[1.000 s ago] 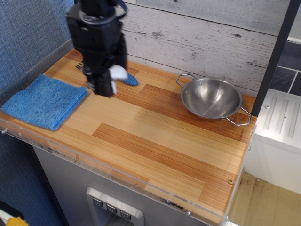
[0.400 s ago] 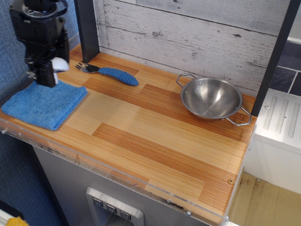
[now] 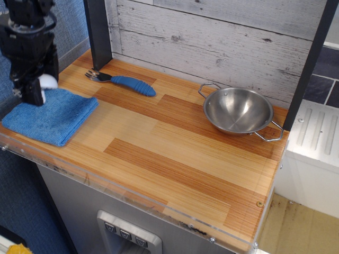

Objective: Place the mushroom shape on the blue cloth.

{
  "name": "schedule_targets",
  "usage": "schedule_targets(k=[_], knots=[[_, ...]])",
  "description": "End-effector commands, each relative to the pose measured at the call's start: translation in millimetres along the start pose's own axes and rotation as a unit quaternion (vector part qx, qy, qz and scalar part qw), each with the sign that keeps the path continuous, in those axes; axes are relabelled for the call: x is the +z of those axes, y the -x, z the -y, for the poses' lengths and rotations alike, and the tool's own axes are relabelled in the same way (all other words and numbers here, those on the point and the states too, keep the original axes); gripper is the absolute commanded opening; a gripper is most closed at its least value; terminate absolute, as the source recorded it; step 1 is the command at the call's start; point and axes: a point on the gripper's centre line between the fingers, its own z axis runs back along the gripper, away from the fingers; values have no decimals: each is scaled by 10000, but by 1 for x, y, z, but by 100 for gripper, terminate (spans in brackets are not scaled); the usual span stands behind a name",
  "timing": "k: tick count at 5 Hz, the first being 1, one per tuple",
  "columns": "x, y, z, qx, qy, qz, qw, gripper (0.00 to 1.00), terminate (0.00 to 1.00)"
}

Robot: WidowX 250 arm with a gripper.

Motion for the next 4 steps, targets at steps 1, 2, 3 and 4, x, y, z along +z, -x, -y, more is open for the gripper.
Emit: schedule_targets(k=[1, 2, 3, 4], knots=[[-11, -16, 10, -79, -63, 246, 9996, 0, 0], [-18, -18, 12, -61, -111, 193, 9997, 0, 0], [-18, -18, 15, 55, -243, 92, 9996, 100, 0], [-12, -13, 17, -83, -211, 138, 9996, 100, 0]])
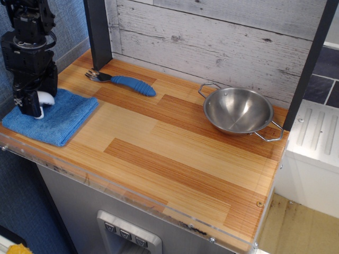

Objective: Place the mushroom shape on the blue cloth.

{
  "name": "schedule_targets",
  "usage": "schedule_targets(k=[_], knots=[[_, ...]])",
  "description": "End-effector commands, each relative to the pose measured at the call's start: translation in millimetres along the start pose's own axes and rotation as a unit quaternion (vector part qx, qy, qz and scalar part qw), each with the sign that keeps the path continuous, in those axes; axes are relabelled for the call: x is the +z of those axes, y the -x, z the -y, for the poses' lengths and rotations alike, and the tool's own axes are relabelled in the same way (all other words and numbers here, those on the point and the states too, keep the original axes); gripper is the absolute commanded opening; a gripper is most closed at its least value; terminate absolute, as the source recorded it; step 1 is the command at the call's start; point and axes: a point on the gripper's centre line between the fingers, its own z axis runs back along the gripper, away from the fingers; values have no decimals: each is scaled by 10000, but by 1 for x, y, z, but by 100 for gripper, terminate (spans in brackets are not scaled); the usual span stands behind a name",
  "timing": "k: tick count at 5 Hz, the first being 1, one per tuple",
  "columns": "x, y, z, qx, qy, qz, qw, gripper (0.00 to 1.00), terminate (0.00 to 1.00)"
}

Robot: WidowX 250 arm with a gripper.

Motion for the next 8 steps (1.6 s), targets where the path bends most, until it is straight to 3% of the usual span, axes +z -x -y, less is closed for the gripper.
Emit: schedule_targets(k=[1, 3, 4, 5, 8], knots=[[29, 2, 2, -110, 274, 106, 9995, 100, 0], [58, 0, 2, -70, 566, 292, 9979, 100, 0], [88, -5, 2, -55, 787, 475, 9958, 100, 0], [120, -7, 2, -99, 1092, 404, 9931, 100, 0], [120, -7, 2, -99, 1092, 404, 9931, 100, 0]])
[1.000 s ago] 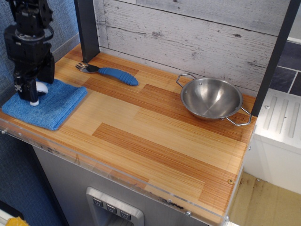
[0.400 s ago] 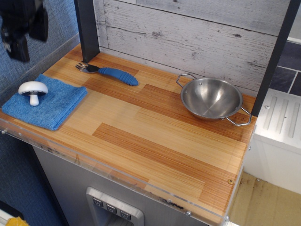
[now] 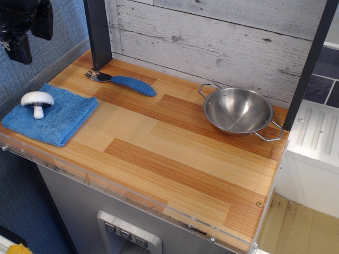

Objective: Place the mushroom shape on the blue cloth.

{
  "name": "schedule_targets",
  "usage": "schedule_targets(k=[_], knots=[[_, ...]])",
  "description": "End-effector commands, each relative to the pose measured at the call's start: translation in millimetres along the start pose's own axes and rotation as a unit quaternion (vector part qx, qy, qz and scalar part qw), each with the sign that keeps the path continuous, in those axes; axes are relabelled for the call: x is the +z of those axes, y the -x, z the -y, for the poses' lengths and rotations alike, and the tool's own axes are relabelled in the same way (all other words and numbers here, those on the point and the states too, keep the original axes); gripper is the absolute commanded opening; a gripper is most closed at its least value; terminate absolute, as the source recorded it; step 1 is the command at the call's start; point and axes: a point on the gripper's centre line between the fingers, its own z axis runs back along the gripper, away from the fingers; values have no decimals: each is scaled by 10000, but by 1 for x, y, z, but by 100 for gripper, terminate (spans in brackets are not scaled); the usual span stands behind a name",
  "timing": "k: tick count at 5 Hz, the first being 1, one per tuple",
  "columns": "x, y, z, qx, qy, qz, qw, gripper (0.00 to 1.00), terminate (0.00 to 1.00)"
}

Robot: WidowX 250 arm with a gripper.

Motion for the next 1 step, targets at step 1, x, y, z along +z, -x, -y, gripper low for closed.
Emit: schedule_targets(k=[1], knots=[[26, -4, 0, 40, 274, 107, 9996, 100, 100]])
